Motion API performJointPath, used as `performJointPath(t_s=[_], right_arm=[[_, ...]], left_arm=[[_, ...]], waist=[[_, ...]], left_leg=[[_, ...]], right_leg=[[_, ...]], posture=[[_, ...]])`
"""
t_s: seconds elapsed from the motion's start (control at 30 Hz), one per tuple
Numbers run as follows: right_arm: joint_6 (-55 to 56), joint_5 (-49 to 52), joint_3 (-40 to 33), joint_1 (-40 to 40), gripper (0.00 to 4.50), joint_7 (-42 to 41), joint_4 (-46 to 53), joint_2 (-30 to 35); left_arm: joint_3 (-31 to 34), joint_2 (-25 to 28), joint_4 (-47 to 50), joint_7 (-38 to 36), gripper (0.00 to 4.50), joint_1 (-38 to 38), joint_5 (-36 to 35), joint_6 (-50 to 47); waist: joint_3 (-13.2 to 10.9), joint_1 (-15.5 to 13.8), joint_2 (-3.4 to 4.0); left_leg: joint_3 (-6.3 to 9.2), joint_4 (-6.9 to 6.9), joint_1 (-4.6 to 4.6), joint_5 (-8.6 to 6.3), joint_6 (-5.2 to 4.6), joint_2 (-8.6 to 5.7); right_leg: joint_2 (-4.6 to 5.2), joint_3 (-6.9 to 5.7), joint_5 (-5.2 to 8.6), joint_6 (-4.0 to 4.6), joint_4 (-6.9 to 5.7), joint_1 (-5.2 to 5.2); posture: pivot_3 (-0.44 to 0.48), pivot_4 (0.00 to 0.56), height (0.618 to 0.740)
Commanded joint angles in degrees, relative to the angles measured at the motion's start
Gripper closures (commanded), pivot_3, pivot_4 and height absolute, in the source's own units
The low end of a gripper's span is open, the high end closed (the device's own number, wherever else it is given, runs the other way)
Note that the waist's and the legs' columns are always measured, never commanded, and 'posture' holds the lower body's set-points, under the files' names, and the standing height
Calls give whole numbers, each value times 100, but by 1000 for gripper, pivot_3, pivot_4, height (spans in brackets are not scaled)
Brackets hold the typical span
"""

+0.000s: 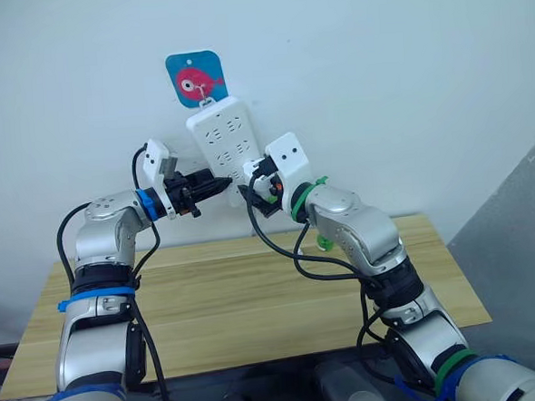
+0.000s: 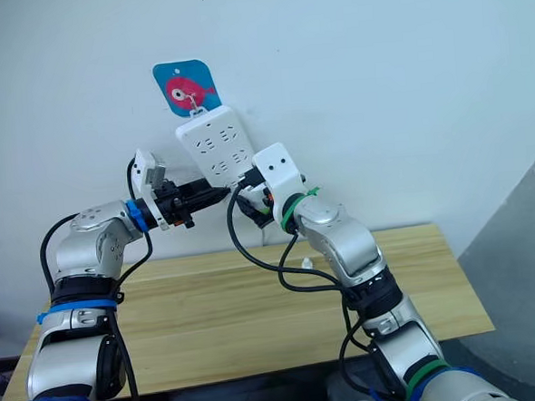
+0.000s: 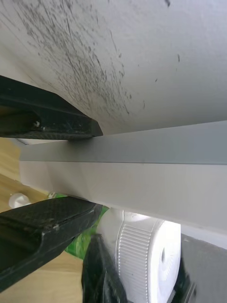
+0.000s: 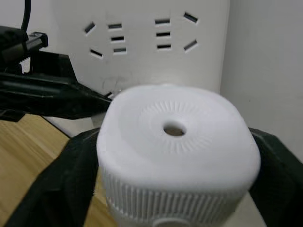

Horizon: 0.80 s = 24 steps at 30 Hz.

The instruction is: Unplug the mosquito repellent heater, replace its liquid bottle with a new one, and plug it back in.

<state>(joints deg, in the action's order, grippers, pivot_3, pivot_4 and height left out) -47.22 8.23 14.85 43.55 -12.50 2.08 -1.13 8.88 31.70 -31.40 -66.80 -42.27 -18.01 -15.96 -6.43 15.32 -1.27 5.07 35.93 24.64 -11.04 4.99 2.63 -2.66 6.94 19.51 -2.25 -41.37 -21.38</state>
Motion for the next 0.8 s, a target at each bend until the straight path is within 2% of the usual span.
performJointPath(t_s=[0.03,0.3,0.37,0.63,0.8], right_arm=[[-142,16,-38,-79,0,-112,552,135],[-934,277,28,-724,0,-493,1964,717],[-1104,345,44,-809,0,-537,2240,825],[-1248,733,13,-1023,0,-890,2747,1016],[-897,943,55,-1190,0,-1280,2897,1267]], left_arm=[[-47,38,-7,80,3182,-98,53,297],[157,137,-562,367,3182,-367,25,647],[138,192,-689,352,2453,-416,71,799],[167,429,-602,449,15,-169,72,1012],[307,727,51,469,15,397,-53,750]], waist=[[0,-12,0],[-1,-62,1],[-1,-45,2],[-1,-90,2],[-3,-91,4]], left_leg=[[3,-2,3,0,0,0],[7,-2,10,0,0,-2],[5,-1,7,1,0,-1],[8,-4,7,4,-5,2],[5,-3,4,4,-5,6]], right_leg=[[1,-3,0,1,7,0],[3,-7,1,0,16,-1],[0,-4,13,-23,15,-1],[-3,-6,14,-24,14,-1],[-6,-2,14,-25,9,-3]], posture=[[-211,74,740],[-214,74,740],[-211,74,740],[-191,77,740],[-167,83,740]])
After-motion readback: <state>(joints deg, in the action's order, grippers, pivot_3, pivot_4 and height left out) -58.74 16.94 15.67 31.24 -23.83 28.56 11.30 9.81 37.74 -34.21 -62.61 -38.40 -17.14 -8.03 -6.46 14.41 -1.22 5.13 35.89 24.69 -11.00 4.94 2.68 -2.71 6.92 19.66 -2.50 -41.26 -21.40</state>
